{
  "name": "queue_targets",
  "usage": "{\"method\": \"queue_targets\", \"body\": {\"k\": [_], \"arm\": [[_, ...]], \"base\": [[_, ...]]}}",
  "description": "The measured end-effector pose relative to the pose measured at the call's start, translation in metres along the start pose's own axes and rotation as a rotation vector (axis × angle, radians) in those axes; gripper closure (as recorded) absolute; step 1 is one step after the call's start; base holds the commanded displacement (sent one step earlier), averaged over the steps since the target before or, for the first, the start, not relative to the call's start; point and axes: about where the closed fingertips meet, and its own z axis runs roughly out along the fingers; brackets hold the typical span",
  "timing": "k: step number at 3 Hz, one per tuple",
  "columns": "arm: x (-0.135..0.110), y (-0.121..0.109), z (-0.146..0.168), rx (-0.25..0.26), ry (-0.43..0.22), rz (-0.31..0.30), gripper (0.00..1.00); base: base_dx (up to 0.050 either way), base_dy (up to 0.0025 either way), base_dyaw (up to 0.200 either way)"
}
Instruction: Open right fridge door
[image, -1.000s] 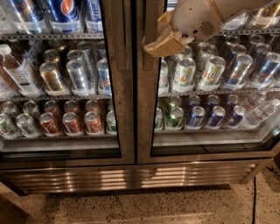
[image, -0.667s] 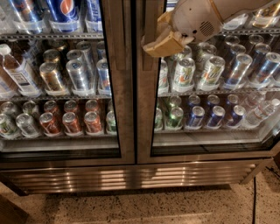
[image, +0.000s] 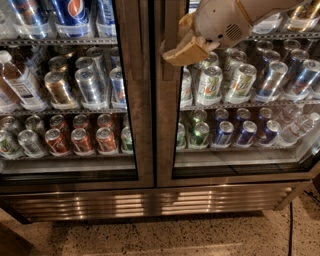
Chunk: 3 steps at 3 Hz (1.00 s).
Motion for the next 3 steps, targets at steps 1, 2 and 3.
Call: {"method": "queue_targets", "body": {"k": [1, 2, 3], "arm": [[0.0005, -0.0014, -0.0008, 0.005, 0.004, -0.006, 1.00], [-0.0009, -0.0014, -0.0025, -0.003, 0.000, -0.022, 1.00], [-0.0009, -0.0014, -0.0025, -0.003, 0.000, -0.023, 1.00]], "base": [[0.000, 0.00000, 0.000], [0.000, 0.00000, 0.000], [0.000, 0.00000, 0.000]]}}
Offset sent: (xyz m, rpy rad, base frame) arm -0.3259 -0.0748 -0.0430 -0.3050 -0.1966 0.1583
